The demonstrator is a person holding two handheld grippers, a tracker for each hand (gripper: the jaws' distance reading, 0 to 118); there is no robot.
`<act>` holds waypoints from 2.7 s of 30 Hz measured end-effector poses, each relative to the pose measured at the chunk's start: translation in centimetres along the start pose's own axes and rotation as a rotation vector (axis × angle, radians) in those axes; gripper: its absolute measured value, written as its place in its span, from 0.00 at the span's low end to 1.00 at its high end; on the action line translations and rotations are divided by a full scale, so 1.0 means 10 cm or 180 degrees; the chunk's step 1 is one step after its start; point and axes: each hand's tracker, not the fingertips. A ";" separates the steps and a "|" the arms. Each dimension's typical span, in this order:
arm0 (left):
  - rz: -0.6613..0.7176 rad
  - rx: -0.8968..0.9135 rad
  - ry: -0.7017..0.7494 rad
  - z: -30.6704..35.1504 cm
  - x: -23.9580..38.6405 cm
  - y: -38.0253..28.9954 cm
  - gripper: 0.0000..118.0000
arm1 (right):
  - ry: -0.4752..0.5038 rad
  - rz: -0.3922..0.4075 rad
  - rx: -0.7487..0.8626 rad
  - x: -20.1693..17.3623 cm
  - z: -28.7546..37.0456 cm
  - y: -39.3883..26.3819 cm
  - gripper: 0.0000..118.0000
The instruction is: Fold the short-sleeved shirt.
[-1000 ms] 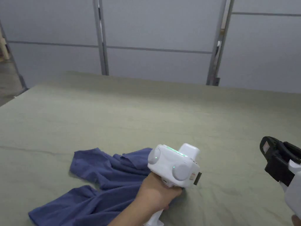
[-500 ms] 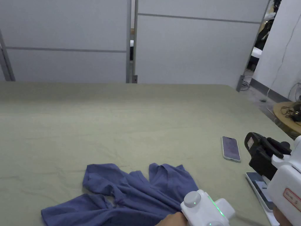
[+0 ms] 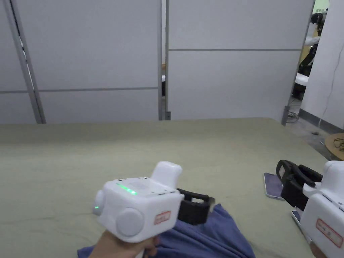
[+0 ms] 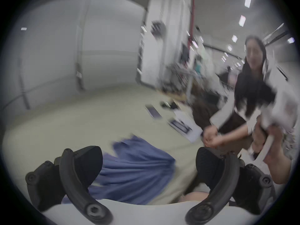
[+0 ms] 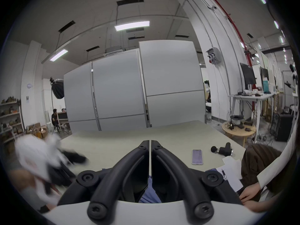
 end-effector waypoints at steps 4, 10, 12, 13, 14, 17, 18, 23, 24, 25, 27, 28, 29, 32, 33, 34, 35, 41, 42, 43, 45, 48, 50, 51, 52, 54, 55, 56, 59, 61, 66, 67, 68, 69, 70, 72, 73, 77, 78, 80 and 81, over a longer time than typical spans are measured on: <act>0.0016 0.0734 0.0954 1.41 -0.45 0.02 1.00 | 0.0035 0.0373 0.0039 -0.24 0.19 0.00 0.04; -0.0076 0.1306 0.2630 2.53 -0.64 -0.44 0.00 | 0.0032 0.0376 0.0016 -0.52 0.32 -0.18 0.04; 0.0101 0.1255 0.2523 2.69 -0.57 -0.47 0.00 | 0.0010 0.0360 0.0024 -0.58 0.33 -0.23 0.04; 0.0230 0.1238 0.2535 2.72 -0.57 -0.53 0.00 | 0.0003 0.0382 0.0035 -0.60 0.33 -0.25 0.04; 0.0274 0.1230 0.2551 2.72 -0.56 -0.57 0.00 | -0.0002 0.0403 0.0038 -0.63 0.33 -0.25 0.04; 0.0243 0.1156 0.2482 2.84 -0.74 -0.59 0.00 | 0.0007 0.0395 0.0034 -0.67 0.31 -0.22 0.04; 0.0276 0.1110 0.2435 2.83 -0.74 -0.58 0.00 | 0.0024 0.0393 0.0030 -0.68 0.30 -0.22 0.04; 0.0147 0.1044 0.2267 2.60 -0.72 -0.64 0.00 | 0.0082 0.0431 0.0006 -0.74 0.24 -0.21 0.04; 0.0150 0.1030 0.2257 2.53 -0.73 -0.65 0.00 | 0.0091 0.0439 -0.0002 -0.75 0.22 -0.21 0.04; 0.0241 0.0955 0.2208 2.45 -0.76 -0.67 0.00 | 0.0097 0.0445 -0.0008 -0.75 0.21 -0.21 0.04; 0.0280 0.0716 0.2026 2.27 -0.85 -0.70 0.00 | 0.0130 0.0439 -0.0015 -0.75 0.17 -0.20 0.04; 0.0240 0.0642 0.2043 2.15 -0.89 -0.72 0.00 | 0.0141 0.0449 -0.0017 -0.76 0.15 -0.20 0.04; 0.0239 0.0524 0.2065 2.04 -0.95 -0.74 0.00 | 0.0144 0.0464 -0.0019 -0.76 0.14 -0.20 0.04; 0.0607 -0.0020 0.1723 1.58 -1.12 -0.78 0.00 | 0.0191 0.0468 -0.0032 -0.77 0.08 -0.19 0.04; 0.0678 -0.0143 0.1577 1.40 -1.22 -0.84 0.00 | 0.0207 0.0465 -0.0034 -0.78 0.06 -0.19 0.04; 0.0741 -0.0273 0.1592 1.22 -1.29 -0.91 0.00 | 0.0219 0.0466 -0.0033 -0.78 0.05 -0.19 0.04; 0.0736 -0.0452 0.1675 1.05 -1.34 -0.94 0.07 | 0.0229 0.0469 -0.0029 -0.78 0.03 -0.19 0.04; 0.0875 -0.1521 0.1481 0.15 -1.75 -1.32 1.00 | 0.0242 0.0425 -0.0105 -0.72 -0.12 -0.29 0.04; 0.0857 -0.1669 0.1465 0.04 -1.80 -1.37 1.00 | 0.0232 0.0427 -0.0127 -0.70 -0.14 -0.32 0.04; 0.0921 -0.1776 0.1473 -0.16 -1.90 -1.58 1.00 | 0.0218 0.0427 -0.0162 -0.68 -0.17 -0.35 0.04; 0.0969 -0.1940 0.1556 -0.37 -2.00 -1.73 1.00 | 0.0205 0.0406 -0.0224 -0.64 -0.21 -0.40 0.04; 0.1122 -0.2066 0.1525 -0.49 -2.05 -1.97 1.00 | 0.0167 0.0397 -0.0306 -0.57 -0.27 -0.47 0.04; 0.1156 -0.2015 0.1470 -0.59 -2.03 -2.03 1.00 | 0.0142 0.0409 -0.0359 -0.53 -0.31 -0.52 0.04; 0.1116 -0.2029 0.1475 -0.74 -2.24 -2.11 1.00 | 0.0136 0.0403 -0.0386 -0.51 -0.33 -0.54 0.04; 0.1028 -0.2061 0.1559 -0.83 -2.30 -2.15 1.00 | 0.0130 0.0390 -0.0410 -0.50 -0.34 -0.56 0.04; 0.0648 -0.1915 0.1630 -0.93 -2.38 -2.16 0.94 | 0.0127 0.0372 -0.0447 -0.48 -0.36 -0.60 0.04; 0.0521 -0.1917 0.1694 -0.77 -1.98 -2.10 0.89 | 0.0124 0.0376 -0.0464 -0.48 -0.37 -0.62 0.04; 0.0540 -0.1894 0.1692 -0.73 -1.86 -2.11 0.86 | 0.0119 0.0380 -0.0475 -0.48 -0.38 -0.65 0.04; 0.0711 -0.1928 0.1326 -0.62 -1.68 -2.02 0.56 | 0.0115 0.0361 -0.0524 -0.46 -0.42 -0.72 0.04; 0.0702 -0.1871 0.1020 -0.56 -1.57 -1.98 0.06 | 0.0125 0.0313 -0.0596 -0.47 -0.47 -0.78 0.04; 0.0950 -0.1704 0.1167 -0.35 -1.64 -1.92 0.06 | 0.0201 0.0288 -0.0690 -0.48 -0.52 -0.87 0.04; 0.1190 -0.1553 0.1139 -0.38 -1.88 -1.97 0.06 | 0.0211 0.0282 -0.0702 -0.47 -0.54 -0.87 0.04; 0.1374 -0.1467 0.1047 -0.34 -1.94 -1.94 0.06 | 0.0215 0.0272 -0.0712 -0.46 -0.57 -0.88 0.04; 0.1414 -0.1383 0.1082 -0.29 -1.98 -1.90 0.06 | 0.0227 0.0257 -0.0726 -0.44 -0.61 -0.88 0.04; 0.1306 -0.1367 0.1173 -0.24 -2.00 -1.86 0.06 | 0.0245 0.0248 -0.0741 -0.42 -0.67 -0.87 0.04; 0.1087 -0.1383 0.1232 -0.15 -2.01 -1.78 0.06 | 0.0277 0.0234 -0.0796 -0.34 -0.86 -0.82 0.04; 0.1049 -0.1376 0.1208 -0.12 -2.02 -1.75 0.06 | 0.0279 0.0293 -0.0857 -0.29 -1.02 -0.80 0.04; 0.0966 -0.1360 0.1164 0.02 -1.85 -1.69 0.06 | 0.0461 0.0288 -0.1728 -0.04 -1.95 -0.86 0.33; 0.0972 -0.1358 0.1157 0.03 -1.85 -1.70 0.06 | 0.0530 0.0257 -0.2013 0.02 -2.21 -0.93 0.72; 0.1014 -0.1374 0.1140 0.03 -1.88 -1.72 0.06 | 0.0420 0.0385 -0.2436 0.09 -2.66 -1.17 1.00; 0.1013 -0.1365 0.1143 0.02 -1.88 -1.73 0.06 | 0.0379 0.0437 -0.2647 0.13 -2.87 -1.32 1.00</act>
